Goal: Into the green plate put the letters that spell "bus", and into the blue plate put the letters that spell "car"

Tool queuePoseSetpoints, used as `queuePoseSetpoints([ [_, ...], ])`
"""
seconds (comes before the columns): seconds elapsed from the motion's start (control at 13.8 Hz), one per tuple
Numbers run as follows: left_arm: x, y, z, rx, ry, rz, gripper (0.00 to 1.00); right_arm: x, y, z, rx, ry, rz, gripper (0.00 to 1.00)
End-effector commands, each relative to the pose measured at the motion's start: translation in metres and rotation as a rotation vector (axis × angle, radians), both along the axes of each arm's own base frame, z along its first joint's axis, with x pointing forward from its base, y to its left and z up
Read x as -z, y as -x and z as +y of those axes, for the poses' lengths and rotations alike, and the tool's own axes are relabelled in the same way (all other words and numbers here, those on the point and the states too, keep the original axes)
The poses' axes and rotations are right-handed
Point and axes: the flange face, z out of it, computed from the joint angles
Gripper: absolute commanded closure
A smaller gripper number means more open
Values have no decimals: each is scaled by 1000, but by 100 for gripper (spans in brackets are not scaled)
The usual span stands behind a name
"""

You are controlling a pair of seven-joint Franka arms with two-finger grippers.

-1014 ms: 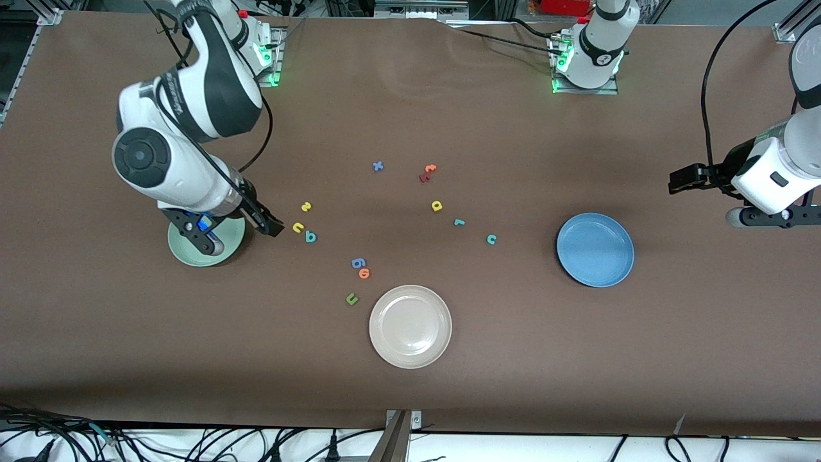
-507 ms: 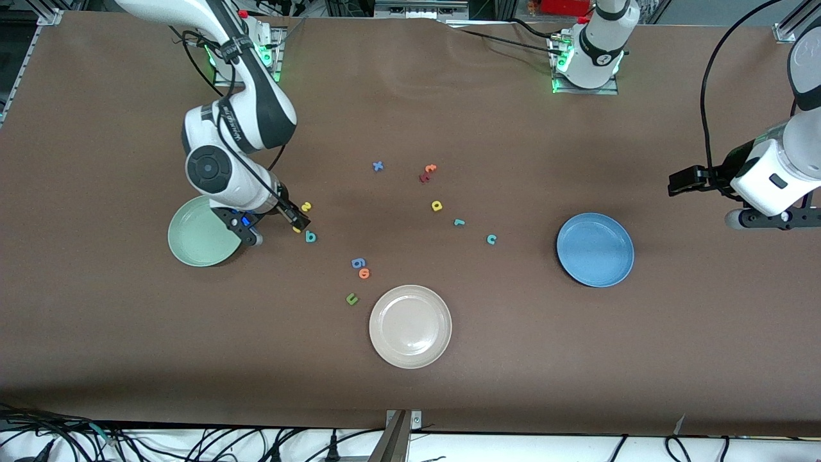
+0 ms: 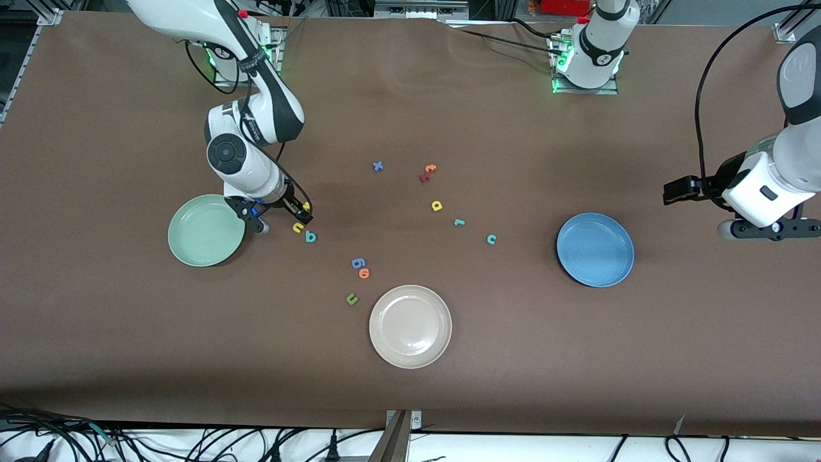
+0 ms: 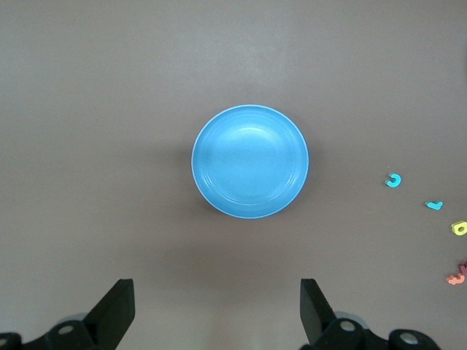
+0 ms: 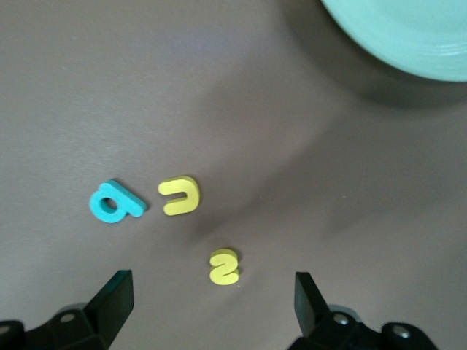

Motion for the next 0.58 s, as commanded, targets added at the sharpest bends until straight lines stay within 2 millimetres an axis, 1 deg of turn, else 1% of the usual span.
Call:
queuePoseSetpoints([
  [0.0,31,-14,-34,74,-20,45,0,11,10,15,-5,-21,-15,6],
  [0.14,48,-17,-44,68,2,74,0,22,11,15,-4,-19,-16,12],
  [0.22,61,-19,-52,73,24,95,0,26,10,16,-3,-22,-26,14],
  [0.36,89,-22,-74,91,47,140,0,29,10,16,-6,-22,-28,21],
  [0.43,102,-20,-95,121,40,160,0,30,10,15,-15,-22,-27,29],
  [0.51,112,-18,-113,147,38,178,0,31,11,15,-18,-21,-26,33],
])
